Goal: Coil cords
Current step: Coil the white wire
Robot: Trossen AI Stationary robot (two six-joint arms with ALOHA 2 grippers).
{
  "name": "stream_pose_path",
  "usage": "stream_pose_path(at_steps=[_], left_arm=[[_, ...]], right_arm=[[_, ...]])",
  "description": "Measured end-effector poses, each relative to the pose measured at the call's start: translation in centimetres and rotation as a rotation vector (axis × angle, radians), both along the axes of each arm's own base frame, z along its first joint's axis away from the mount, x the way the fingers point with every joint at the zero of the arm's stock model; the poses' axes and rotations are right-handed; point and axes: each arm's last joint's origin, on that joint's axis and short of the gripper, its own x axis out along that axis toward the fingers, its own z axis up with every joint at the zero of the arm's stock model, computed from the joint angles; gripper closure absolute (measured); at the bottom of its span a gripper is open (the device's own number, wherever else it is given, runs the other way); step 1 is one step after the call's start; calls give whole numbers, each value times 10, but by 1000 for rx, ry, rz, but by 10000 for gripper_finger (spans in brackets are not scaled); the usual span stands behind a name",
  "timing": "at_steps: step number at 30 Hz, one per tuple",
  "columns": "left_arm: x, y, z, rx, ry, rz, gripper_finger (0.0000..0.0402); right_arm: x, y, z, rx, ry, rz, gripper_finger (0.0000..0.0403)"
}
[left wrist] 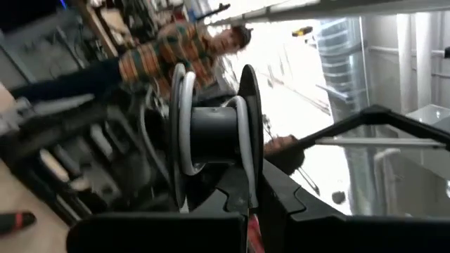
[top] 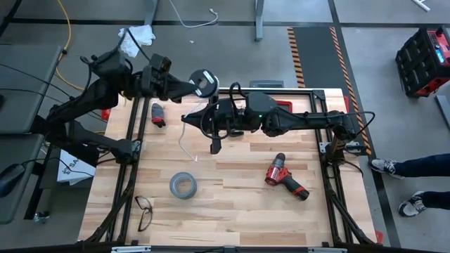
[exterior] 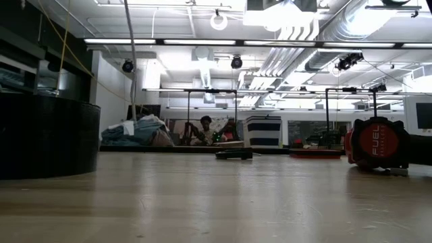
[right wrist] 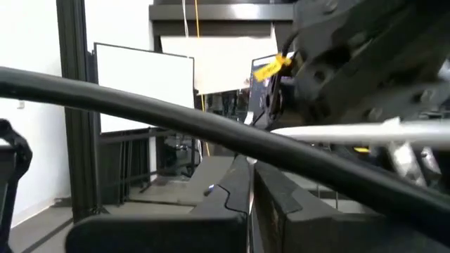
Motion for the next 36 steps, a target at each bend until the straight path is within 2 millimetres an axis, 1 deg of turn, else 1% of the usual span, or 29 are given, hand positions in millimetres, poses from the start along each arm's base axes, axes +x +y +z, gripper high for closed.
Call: stream_pose_path(at_steps=[6, 12, 15, 19, 25, 32, 36], left_arm=[[-17, 4, 4, 73, -5, 99, 401], [-27, 6, -4, 142, 95, 160, 401], [-28, 8, -5, 198, 109, 212, 401], [-25, 10, -2, 263, 78, 284, 401], [-23, 12, 9, 276, -41, 312, 401], [-24, 12, 12, 283, -75, 345, 401], [-24, 13, 14, 332, -91, 382, 401]], right_arm=[[0, 0, 0, 5, 4, 1, 403], [0, 1, -1, 9, 11, 9, 403], [0, 3, -2, 24, 18, 16, 403], [2, 3, -8, 22, 87, 15, 403], [2, 3, -11, 20, 110, 12, 403], [2, 2, -12, 20, 134, 2, 403], [3, 0, -15, 22, 164, -19, 403]])
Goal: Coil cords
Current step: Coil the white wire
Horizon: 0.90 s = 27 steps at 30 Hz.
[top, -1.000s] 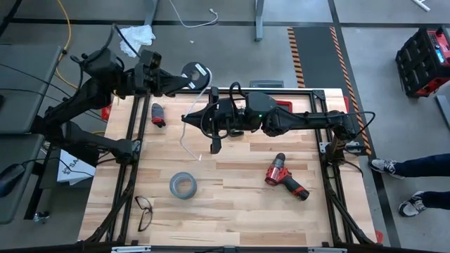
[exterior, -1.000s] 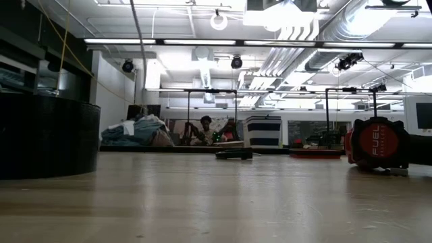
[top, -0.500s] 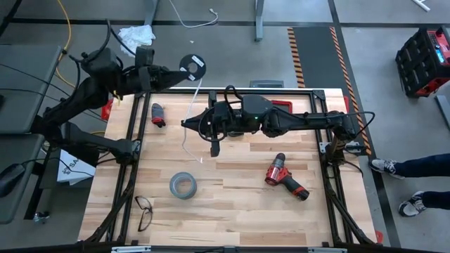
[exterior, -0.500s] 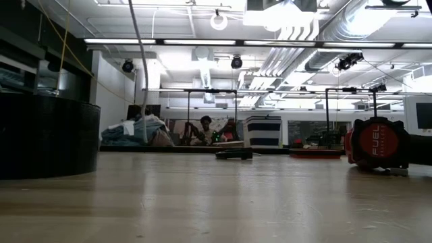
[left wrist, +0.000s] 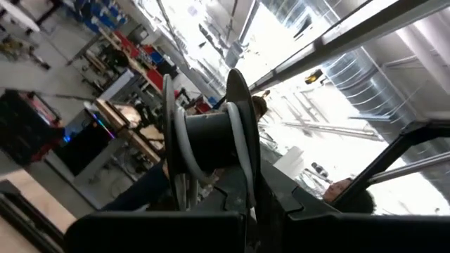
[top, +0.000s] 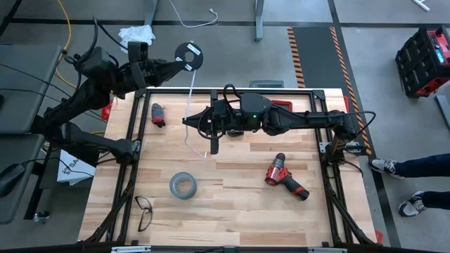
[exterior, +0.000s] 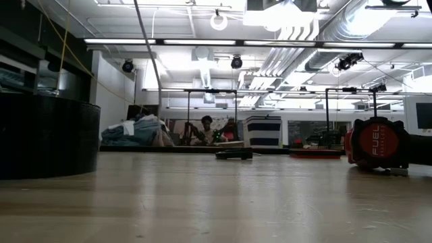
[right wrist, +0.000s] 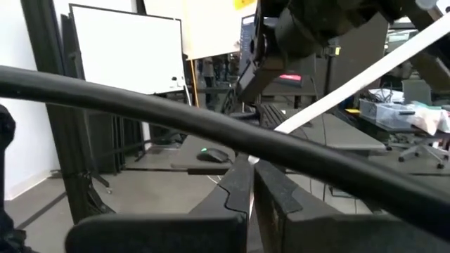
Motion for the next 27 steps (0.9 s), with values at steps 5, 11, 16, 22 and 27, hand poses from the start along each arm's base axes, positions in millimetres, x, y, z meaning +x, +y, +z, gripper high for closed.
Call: stream_pose_path(at_steps=[5, 11, 16, 22, 27], left_arm=[[0, 0, 1, 74, -1, 36, 401], [0, 0, 1, 281, 47, 76, 401], [0, -3, 1, 460, 66, 58, 401], [0, -6, 0, 558, 66, -40, 401], [-4, -9, -1, 617, 81, -77, 401]], right_arm=[[-1, 0, 0, 0, 8, -2, 403], [0, -1, -1, 3, 15, -37, 400], [0, -1, -2, 1, 22, -31, 390], [1, -4, -7, 1, 62, -26, 374], [2, -7, -12, 19, 105, -33, 354]])
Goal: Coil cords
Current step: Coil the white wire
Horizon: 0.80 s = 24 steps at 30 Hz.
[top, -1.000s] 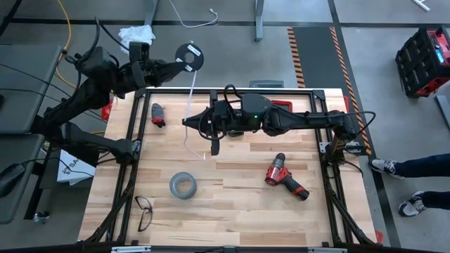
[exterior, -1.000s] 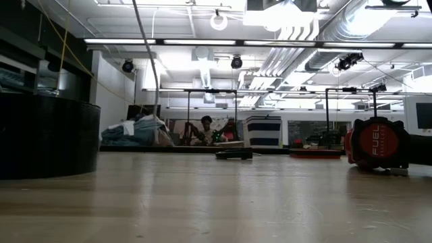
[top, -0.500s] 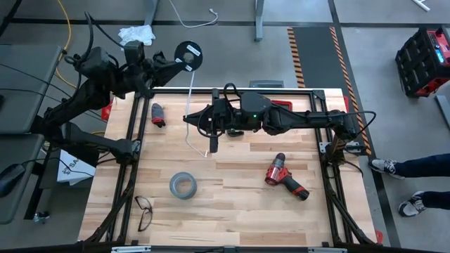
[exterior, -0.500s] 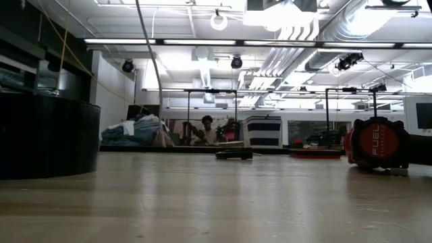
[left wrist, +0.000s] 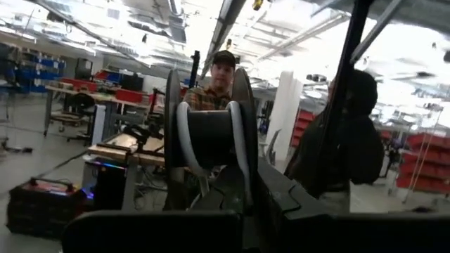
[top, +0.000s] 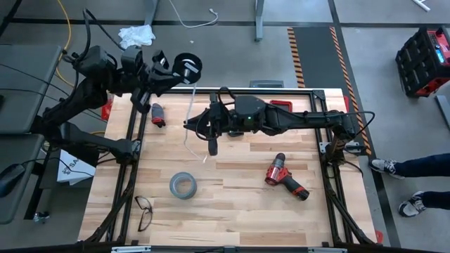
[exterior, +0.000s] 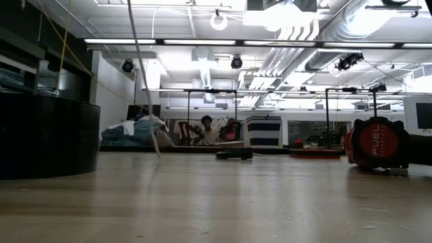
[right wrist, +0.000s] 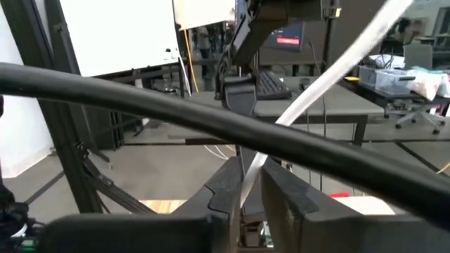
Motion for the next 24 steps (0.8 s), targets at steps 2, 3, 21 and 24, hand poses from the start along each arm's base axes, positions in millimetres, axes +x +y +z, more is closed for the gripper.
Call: stream_pose_path(at_steps=[2, 3, 21, 24], left_arm=[[-4, -1, 0, 46, 4, 9, 401], [-6, -2, 0, 65, 6, 13, 401], [-55, -14, -4, 91, 103, 91, 401], [-54, -13, -7, 88, 131, 91, 401]], right_arm=[[0, 0, -1, -1, 7, -2, 346], [0, -1, -1, -1, 11, -5, 343], [-4, -35, 6, 105, -21, -136, 300], [-5, -43, 10, 148, -66, -150, 287]])
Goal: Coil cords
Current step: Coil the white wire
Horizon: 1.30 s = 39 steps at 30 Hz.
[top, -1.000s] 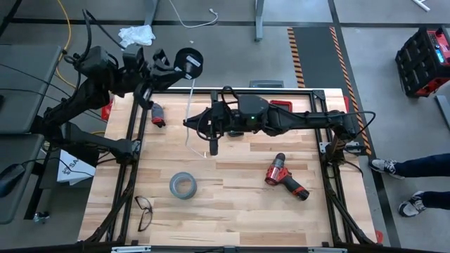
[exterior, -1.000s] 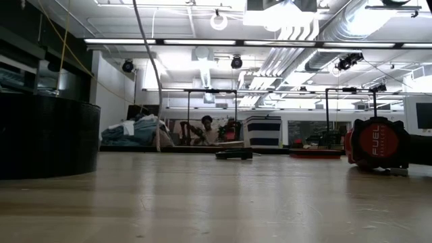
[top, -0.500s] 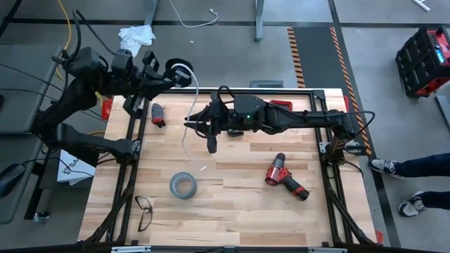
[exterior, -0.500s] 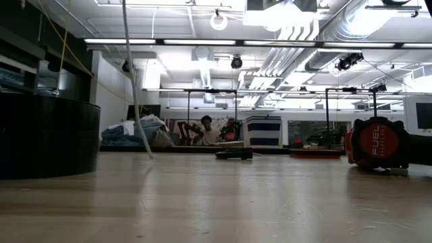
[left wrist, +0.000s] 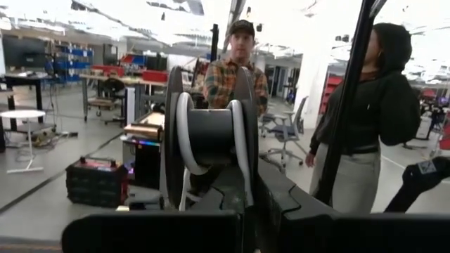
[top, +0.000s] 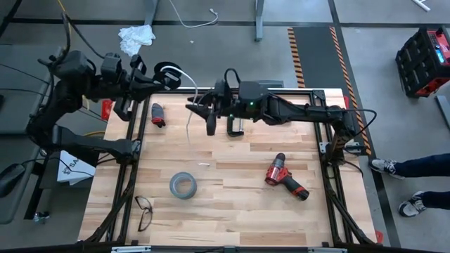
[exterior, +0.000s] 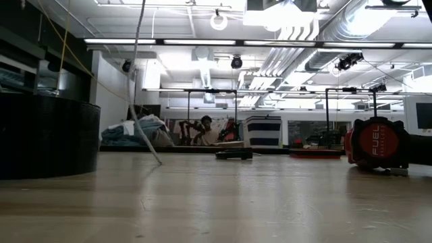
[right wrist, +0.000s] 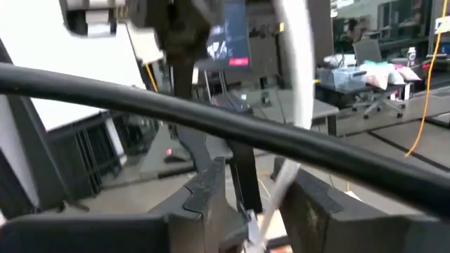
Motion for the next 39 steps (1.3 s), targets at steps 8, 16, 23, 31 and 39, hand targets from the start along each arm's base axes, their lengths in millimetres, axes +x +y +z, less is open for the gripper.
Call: stream_pose_path(at_steps=[8, 16, 23, 31, 39], left_arm=[[2, 2, -2, 2, 13, 45, 401], [-10, 0, 1, 26, -9, 109, 401], [-11, 0, 2, 20, -18, 119, 401], [-10, 1, 7, 14, -69, 112, 401], [-4, 2, 8, -14, -86, 103, 401]], right_arm=[[-1, -6, 4, 10, -35, -5, 279], [-17, -15, 18, -37, -32, -100, 279], [-19, -23, 17, -13, -5, -99, 279], [-19, -26, 14, -10, 19, -117, 279], [-17, -31, 12, 31, 11, -117, 279]])
